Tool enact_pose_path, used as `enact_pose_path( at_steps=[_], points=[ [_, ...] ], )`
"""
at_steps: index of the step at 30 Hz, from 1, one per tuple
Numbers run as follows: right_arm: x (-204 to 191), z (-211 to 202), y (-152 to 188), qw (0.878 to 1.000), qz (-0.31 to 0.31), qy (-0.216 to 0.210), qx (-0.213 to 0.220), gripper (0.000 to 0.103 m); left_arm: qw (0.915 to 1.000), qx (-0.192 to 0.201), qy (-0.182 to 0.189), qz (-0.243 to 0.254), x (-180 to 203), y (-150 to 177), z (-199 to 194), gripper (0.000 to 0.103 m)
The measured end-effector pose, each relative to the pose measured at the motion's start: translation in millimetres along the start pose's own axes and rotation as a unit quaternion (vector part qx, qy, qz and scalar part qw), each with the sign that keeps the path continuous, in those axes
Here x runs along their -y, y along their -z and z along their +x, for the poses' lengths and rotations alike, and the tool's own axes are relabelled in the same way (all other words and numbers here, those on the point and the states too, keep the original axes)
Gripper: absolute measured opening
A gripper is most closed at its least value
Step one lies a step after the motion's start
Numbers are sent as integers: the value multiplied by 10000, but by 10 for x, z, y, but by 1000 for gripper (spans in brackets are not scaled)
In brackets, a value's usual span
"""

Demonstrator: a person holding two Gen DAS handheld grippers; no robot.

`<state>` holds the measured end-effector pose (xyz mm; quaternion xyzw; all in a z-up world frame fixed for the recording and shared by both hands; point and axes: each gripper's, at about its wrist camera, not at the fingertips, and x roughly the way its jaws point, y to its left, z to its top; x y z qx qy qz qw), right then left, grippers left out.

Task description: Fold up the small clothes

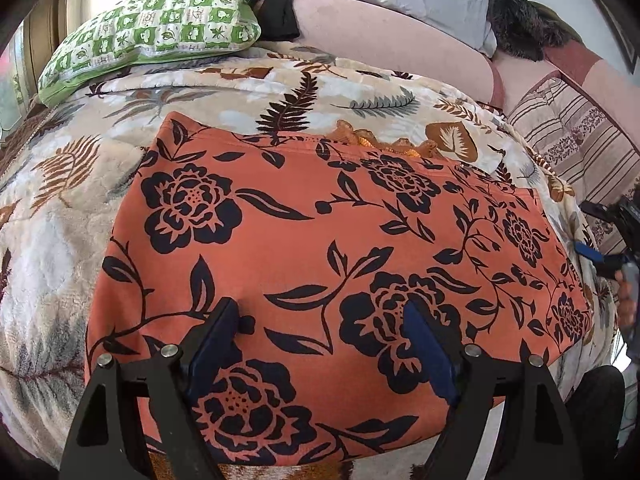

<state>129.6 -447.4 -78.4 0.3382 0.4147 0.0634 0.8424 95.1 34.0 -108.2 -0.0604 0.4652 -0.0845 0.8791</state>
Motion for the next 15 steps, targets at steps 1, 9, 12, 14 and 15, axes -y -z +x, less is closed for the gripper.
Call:
enact_pose_path(
  at_steps=[1,9,12,14,15],
  points=[
    [-17,177,-124,9998,-154,63,-127,90,10000,12,4,24,3,-4,0,84],
    [-366,892,-222,9846,-1236,626,-1069,19,10000,16,-15,-17,-44,-8,53,85],
    [-419,681,-220,9862,-1348,780,-564,15,10000,56,-63,48,-31,6,75,86],
    [-110,832,-243,9836,-970,1374,-643,14,9999,25,-99,95,-9,4,74,86],
    [-10,859,-247,9848,-828,1379,-662,14,9998,-11,-135,129,-3,4,67,87]
  ],
)
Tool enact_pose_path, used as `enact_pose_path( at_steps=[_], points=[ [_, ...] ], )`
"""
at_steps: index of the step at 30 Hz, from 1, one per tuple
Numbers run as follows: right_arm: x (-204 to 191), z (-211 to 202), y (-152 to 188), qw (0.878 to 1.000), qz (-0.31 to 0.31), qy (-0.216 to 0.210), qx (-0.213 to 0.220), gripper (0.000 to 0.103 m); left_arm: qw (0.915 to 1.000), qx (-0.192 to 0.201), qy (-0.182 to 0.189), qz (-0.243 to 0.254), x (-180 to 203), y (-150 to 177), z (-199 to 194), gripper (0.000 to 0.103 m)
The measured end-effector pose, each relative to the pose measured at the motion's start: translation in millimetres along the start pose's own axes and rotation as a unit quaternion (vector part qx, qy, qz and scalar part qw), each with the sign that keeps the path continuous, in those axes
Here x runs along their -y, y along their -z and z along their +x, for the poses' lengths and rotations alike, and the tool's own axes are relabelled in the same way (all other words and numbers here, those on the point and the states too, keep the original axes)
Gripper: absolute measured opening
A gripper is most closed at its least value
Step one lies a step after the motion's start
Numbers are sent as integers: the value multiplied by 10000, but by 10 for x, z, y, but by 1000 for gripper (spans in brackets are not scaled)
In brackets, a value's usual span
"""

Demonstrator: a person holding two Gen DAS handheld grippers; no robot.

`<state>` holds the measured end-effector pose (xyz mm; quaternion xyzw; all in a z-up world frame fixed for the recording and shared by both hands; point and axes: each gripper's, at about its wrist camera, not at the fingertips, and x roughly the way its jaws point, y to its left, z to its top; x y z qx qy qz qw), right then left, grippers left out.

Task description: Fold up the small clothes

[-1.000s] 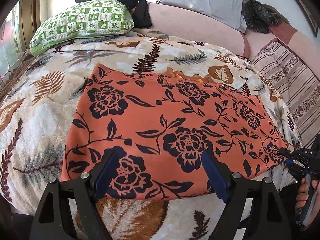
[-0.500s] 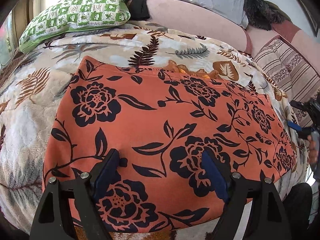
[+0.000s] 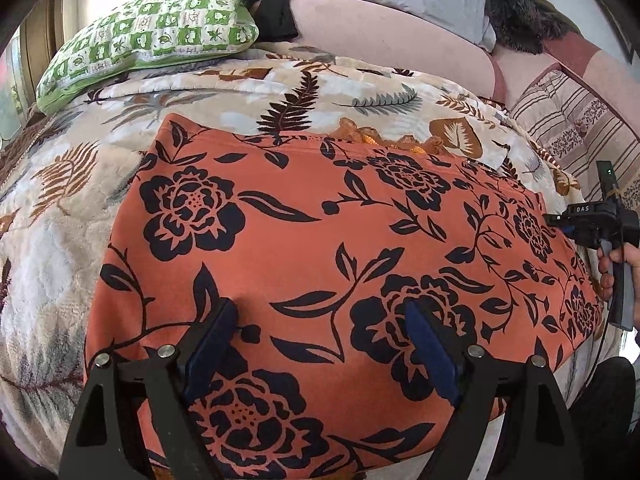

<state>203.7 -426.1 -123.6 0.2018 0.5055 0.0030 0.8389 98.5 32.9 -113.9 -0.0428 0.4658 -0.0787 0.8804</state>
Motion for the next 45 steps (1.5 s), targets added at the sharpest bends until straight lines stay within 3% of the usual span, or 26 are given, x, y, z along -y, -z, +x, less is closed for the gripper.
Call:
enact_pose_path(
  at_steps=[3,5,6,9,12,16,17,19,20,21,22,24,26,30,31,34,35,36,37,38,40,42,43,44,45],
  points=[
    [-51,-186,59,9994,23,-217,256,21,10000,-38,-32,-31,-14,3,-30,87],
    [-146,-339,81,9995,-172,-27,261,51,9999,-87,-4,-138,-29,0,-58,87],
    [-182,-436,101,9991,-191,147,360,83,9998,-93,30,-183,-37,4,-84,87],
    [-326,-847,225,9940,-400,352,954,86,9996,-117,62,-245,-49,25,-157,87],
    [-568,-1130,412,9925,-579,-126,1071,86,9996,-108,24,-241,-53,71,-242,87],
    [-830,-1043,729,9859,-960,-1267,529,87,9997,-16,52,-252,-117,148,-417,87],
    [-800,-899,770,9878,-920,-1213,327,87,9994,29,99,-322,-178,174,-480,87],
    [-581,-539,859,9973,-450,-581,-94,87,9969,131,210,-742,-401,247,-618,87],
    [-405,-368,908,9980,-43,-530,-330,87,9933,182,306,-1096,-560,295,-682,87],
    [-332,-380,959,9970,81,-760,-111,87,9877,208,434,-1490,-723,349,-725,87],
    [-346,-447,991,9968,-7,-792,96,87,9800,189,585,-1892,-892,407,-746,87],
    [-446,-437,1037,9975,-377,-598,-12,87,9612,59,836,-2630,-1181,523,-714,87],
    [-509,-391,1060,9967,-660,-465,-97,87,9464,-154,1076,-3042,-1311,603,-634,87],
    [-466,-382,1051,9968,-462,-641,-79,92,9126,-456,1803,-3641,-1367,689,-490,86],
    [-470,-377,1053,9967,-481,-650,-76,93,9076,-462,1923,-3703,-1361,690,-477,86],
    [-496,-385,1041,9960,-622,-640,-74,94,9056,-394,1864,-3789,-1375,681,-451,86],
    [-496,-390,1047,9958,-635,-648,-69,94,8996,-407,1872,-3924,-1412,699,-415,83],
    [-496,-395,1046,9957,-625,-676,-65,95,8942,-364,1861,-4054,-1452,709,-410,61],
    [-491,-394,1045,9956,-605,-710,-61,96,8966,-345,1760,-4049,-1483,702,-419,40],
    [-487,-392,1044,9956,-589,-722,-65,96,9064,-346,1533,-3921,-1496,675,-435,7],
    [-487,-390,1040,9955,-582,-740,-79,96,9224,-38,1216,-3666,-1445,628,-588,7],
    [-488,-384,1034,9952,-607,-760,-103,96,9514,346,598,-3000,-1244,538,-796,7],
    [-484,-383,1033,9950,-620,-774,-112,96,9608,413,341,-2718,-1139,516,-797,7],
    [-480,-381,1034,9949,-628,-779,-117,96,9643,213,215,-2630,-1088,541,-692,7],
    [-476,-378,1034,9949,-633,-779,-119,96,9614,-260,206,-2730,-1119,600,-474,7]
  ],
)
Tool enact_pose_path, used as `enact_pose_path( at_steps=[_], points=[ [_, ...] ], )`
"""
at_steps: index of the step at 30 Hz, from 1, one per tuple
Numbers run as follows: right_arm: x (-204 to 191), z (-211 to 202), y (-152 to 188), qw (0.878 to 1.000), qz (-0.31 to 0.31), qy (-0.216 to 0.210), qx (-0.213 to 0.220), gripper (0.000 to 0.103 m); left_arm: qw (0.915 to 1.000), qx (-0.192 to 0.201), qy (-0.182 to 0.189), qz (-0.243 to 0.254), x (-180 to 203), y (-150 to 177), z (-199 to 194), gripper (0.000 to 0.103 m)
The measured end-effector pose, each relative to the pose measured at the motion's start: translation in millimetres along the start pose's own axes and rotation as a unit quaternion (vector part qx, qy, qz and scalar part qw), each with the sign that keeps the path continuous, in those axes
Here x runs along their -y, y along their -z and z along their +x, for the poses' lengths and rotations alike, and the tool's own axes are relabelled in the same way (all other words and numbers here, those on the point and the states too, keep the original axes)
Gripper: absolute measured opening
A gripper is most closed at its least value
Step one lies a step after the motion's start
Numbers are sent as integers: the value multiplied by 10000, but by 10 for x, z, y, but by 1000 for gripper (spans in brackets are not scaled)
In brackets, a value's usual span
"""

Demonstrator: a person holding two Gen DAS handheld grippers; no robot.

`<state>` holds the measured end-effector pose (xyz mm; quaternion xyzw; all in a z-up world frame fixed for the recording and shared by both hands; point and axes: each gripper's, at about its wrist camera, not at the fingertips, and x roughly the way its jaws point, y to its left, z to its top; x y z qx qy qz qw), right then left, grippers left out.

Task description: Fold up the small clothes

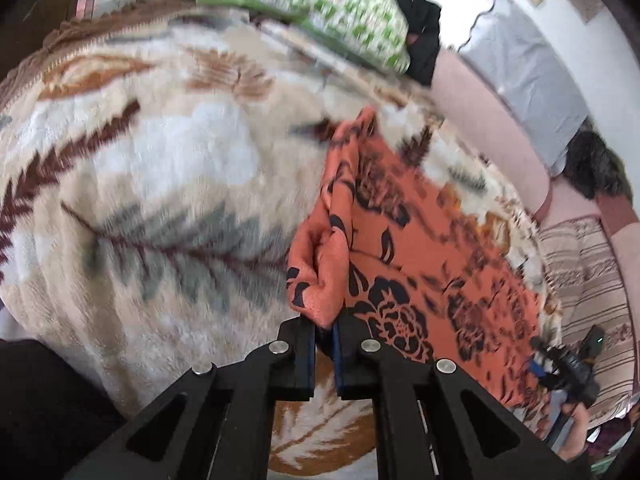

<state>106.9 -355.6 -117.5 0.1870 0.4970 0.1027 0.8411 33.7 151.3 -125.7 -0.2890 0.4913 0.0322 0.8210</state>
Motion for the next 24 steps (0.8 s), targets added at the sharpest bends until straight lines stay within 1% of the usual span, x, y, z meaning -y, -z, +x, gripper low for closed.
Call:
enact_pose_path(
  at_steps=[1,2,3,4,5,6,7,8,9,10,11,12,13,15,17,18,19,20,21,22,23,24],
  points=[
    [2,1,-4,10000,-3,-4,2,97,9994,-237,71,-231,-107,-7,130,9],
    [3,4,-7,10000,5,-33,10,98,9987,-172,251,-417,-163,-42,93,10],
    [3,6,-9,10000,13,-74,21,100,9982,-158,324,-472,-149,-95,18,11],
    [2,12,-7,10000,9,-82,30,101,9987,-58,336,-388,-96,-150,-76,15],
    [-3,15,-1,9999,-7,-90,50,101,9989,114,397,-211,-24,-211,-190,25],
    [-10,19,3,9999,-30,-102,63,102,9985,296,465,-28,44,-270,-294,41],
    [-18,24,6,9999,-63,-86,80,103,9977,487,456,111,96,-335,-385,51],
    [-25,25,9,9999,-89,-77,96,103,9965,700,414,198,128,-420,-449,68],
    [-27,21,16,9998,-103,-79,117,103,9952,846,400,283,172,-522,-466,70],
    [-26,18,22,9998,-105,-97,140,103,9947,856,393,406,222,-643,-428,70],
    [-17,12,29,9997,-93,-135,172,103,9951,774,368,485,223,-786,-362,70],
    [0,7,36,9996,-68,-189,205,103,9959,657,351,518,209,-921,-280,70],
    [21,-1,42,9994,-37,-255,244,103,9964,514,409,543,249,-1056,-159,70],
    [52,-14,55,9989,4,-360,304,103,9965,197,526,622,351,-1268,176,70],
    [73,-23,59,9984,25,-437,347,103,9967,-161,238,764,458,-1437,501,69],
    [77,-26,55,9983,27,-457,357,103,9955,-309,201,877,485,-1463,633,69],
    [78,-27,53,9982,22,-470,360,103,9950,-471,177,857,489,-1520,772,69],
    [77,-30,51,9982,7,-478,361,103,9959,-622,180,636,444,-1565,890,61],
    [76,-31,50,9982,-11,-484,364,103,9964,-680,231,456,400,-1604,955,19],
    [73,-30,50,9981,-29,-486,368,103,9962,-720,259,416,393,-1643,973,11],
    [71,-27,48,9981,-52,-484,367,103,9969,-578,308,429,421,-1655,908,11],
    [70,-28,54,9981,-76,-481,365,103,9968,-302,250,697,508,-1624,790,11]
  ],
)
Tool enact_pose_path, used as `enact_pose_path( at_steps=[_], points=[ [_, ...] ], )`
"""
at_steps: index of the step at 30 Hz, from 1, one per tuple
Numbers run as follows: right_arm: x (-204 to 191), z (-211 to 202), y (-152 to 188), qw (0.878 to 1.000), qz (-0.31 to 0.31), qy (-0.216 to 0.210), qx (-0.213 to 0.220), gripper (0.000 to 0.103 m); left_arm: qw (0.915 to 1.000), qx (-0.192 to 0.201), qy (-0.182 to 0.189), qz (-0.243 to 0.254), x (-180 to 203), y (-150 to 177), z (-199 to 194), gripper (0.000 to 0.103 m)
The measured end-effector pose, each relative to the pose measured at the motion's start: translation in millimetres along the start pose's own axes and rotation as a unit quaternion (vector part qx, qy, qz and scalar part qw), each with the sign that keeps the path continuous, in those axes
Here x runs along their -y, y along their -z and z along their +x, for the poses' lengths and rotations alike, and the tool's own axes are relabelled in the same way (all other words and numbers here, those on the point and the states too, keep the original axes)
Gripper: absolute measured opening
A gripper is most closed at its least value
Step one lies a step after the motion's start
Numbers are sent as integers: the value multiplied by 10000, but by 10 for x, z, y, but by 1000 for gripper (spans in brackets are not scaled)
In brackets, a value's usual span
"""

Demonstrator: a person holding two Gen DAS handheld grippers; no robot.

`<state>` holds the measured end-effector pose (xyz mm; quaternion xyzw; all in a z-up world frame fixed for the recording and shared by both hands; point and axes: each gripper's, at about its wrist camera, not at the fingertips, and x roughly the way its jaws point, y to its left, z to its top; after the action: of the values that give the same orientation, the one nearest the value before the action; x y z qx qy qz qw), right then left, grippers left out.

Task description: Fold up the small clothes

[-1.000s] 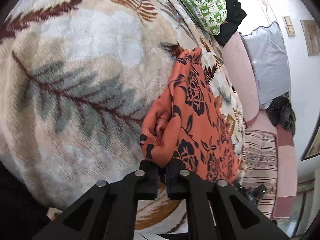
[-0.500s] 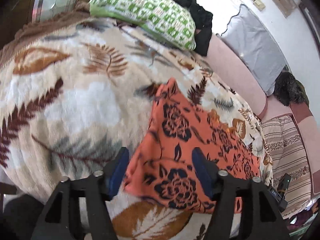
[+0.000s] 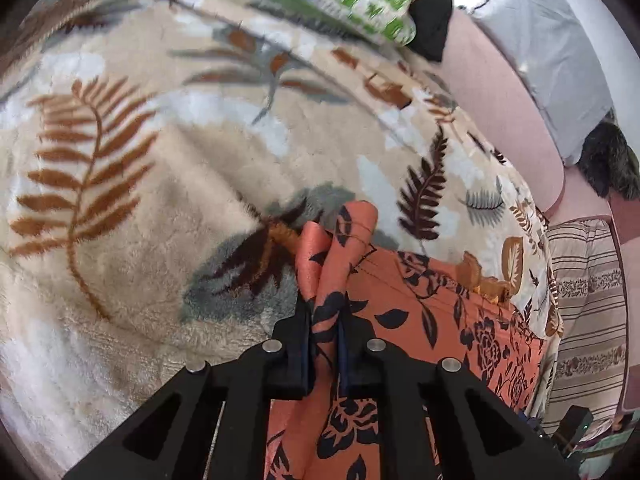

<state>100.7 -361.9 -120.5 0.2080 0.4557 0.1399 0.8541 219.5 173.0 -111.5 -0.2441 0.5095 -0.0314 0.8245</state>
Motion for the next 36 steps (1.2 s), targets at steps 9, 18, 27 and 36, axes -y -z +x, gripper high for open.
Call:
enact_pose_path(
  at_steps=[9,18,27,36],
  points=[
    [3,5,-14,10000,-29,-44,-4,103,9972,204,-677,252,30,161,-28,26],
    [-79,-214,-740,9894,429,-1364,268,102,9923,914,-603,583,229,791,-859,51],
    [746,65,-1095,9561,2745,-679,770,99,9929,792,-531,717,258,1438,-1066,65],
    [333,85,-377,9770,1991,-736,-187,97,9947,719,-145,719,363,1642,-1261,65]
  ],
)
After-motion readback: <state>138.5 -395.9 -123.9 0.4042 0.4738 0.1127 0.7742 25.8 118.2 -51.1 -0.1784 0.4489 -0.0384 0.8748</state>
